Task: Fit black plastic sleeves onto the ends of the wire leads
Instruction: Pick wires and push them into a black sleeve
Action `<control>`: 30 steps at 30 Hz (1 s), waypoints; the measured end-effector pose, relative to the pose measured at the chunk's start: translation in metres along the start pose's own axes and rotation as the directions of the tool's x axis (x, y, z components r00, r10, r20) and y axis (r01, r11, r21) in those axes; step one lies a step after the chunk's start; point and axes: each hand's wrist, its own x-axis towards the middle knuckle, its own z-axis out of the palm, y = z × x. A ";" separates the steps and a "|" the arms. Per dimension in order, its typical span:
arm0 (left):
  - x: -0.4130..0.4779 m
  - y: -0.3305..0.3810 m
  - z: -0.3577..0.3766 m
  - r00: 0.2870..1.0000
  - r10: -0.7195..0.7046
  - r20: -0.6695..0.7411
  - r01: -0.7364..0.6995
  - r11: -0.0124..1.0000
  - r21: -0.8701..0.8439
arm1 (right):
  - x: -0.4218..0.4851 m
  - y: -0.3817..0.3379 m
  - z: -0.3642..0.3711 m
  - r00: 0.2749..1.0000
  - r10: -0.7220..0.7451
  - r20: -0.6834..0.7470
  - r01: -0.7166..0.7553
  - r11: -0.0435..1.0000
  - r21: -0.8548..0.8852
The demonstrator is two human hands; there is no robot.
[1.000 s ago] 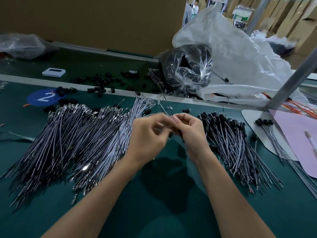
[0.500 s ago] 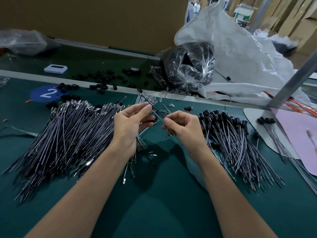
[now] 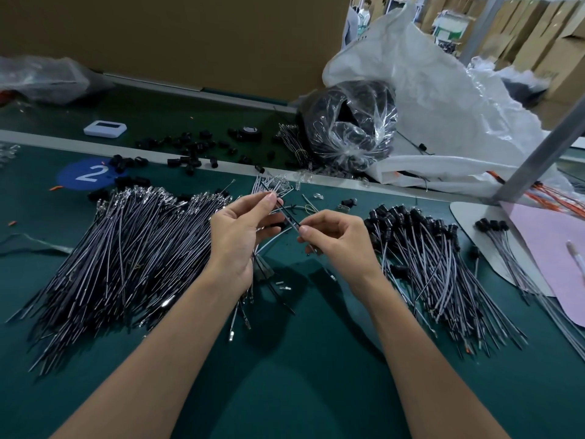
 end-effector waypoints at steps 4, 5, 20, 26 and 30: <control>-0.002 -0.004 0.003 0.999 0.033 0.027 -0.034 0.997 0.064 | -0.001 -0.002 0.005 0.999 -0.047 0.013 0.047 0.999 -0.013; -0.003 -0.004 0.004 0.999 0.036 0.031 -0.038 0.997 0.071 | -0.001 -0.003 0.005 0.999 -0.054 0.006 0.054 0.998 -0.018; -0.006 -0.003 0.005 0.997 0.071 0.000 -0.071 0.995 0.072 | -0.004 0.006 0.014 0.956 -0.195 -0.217 0.140 0.959 -0.246; -0.003 0.009 0.002 0.962 0.235 -0.136 -0.200 0.952 0.231 | -0.011 0.011 0.023 0.922 -0.340 -0.188 0.209 0.842 -0.498; -0.001 0.027 0.003 0.983 0.174 -0.066 -0.148 0.947 0.285 | -0.012 0.012 0.026 0.931 -0.317 -0.183 0.196 0.854 -0.482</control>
